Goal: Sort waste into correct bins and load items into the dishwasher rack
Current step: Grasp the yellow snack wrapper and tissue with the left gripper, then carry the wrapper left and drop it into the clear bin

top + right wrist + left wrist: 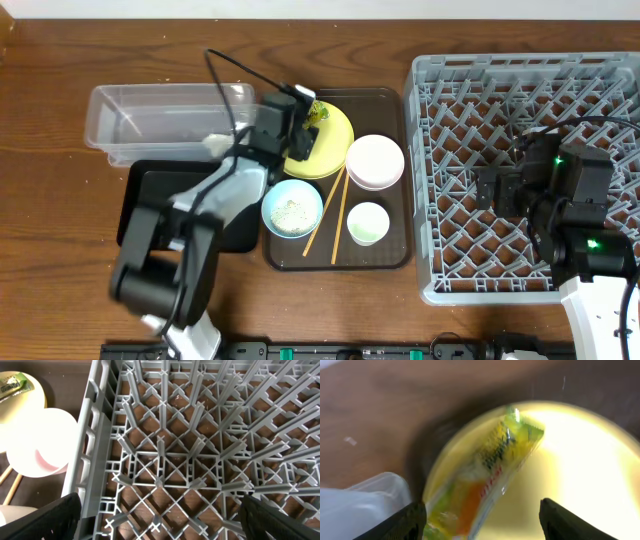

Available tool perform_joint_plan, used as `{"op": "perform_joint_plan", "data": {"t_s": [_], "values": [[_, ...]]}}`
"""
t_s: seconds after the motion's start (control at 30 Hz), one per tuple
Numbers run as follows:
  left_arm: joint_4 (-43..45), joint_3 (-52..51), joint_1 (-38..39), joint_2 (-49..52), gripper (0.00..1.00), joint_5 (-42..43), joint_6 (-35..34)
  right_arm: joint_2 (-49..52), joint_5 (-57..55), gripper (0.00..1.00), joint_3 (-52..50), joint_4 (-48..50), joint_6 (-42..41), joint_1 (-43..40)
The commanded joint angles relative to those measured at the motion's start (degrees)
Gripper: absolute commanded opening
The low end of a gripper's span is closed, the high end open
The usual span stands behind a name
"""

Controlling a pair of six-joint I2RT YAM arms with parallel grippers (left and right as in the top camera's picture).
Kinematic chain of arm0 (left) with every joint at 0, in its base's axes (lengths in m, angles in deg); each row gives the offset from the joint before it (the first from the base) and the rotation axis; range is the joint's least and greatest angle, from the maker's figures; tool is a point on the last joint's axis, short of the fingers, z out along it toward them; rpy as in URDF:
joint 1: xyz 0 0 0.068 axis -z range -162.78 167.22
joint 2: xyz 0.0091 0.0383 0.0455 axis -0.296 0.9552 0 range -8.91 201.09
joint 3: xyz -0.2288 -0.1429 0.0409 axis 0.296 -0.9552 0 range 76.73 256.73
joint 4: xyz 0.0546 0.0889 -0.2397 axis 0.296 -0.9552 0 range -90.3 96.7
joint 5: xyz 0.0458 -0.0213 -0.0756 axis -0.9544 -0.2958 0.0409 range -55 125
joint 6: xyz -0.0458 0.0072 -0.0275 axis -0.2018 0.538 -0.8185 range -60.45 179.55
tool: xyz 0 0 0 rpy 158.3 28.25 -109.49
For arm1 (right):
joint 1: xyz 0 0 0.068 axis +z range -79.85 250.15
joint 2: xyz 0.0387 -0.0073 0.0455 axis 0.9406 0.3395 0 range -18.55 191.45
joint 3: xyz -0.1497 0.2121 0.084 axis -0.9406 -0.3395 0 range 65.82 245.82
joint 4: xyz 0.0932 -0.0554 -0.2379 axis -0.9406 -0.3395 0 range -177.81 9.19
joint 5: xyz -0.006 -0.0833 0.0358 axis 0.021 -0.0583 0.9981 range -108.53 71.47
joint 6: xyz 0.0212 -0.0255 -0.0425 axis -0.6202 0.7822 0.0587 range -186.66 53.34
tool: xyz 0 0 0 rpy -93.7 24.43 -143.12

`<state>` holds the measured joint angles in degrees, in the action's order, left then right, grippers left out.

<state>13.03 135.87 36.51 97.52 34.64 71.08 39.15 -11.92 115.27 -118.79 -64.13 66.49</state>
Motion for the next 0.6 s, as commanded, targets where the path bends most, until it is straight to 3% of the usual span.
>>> {"op": "perform_joint_plan", "data": {"t_s": [0.0,0.17,0.57], "values": [[-3.6,7.0,-0.2,4.0,0.74,-0.2,2.8,-0.4,-0.3,0.99,1.1,-0.3,-0.7,-0.4],[-5.8,12.6,-0.2,7.6,0.74,-0.2,2.9,-0.4,-0.4,0.99,1.1,-0.4,-0.7,-0.4],[-6.3,12.8,0.2,13.4,0.74,-0.2,2.8,-0.4,-0.4,0.99,1.1,-0.4,-0.7,-0.4]]}}
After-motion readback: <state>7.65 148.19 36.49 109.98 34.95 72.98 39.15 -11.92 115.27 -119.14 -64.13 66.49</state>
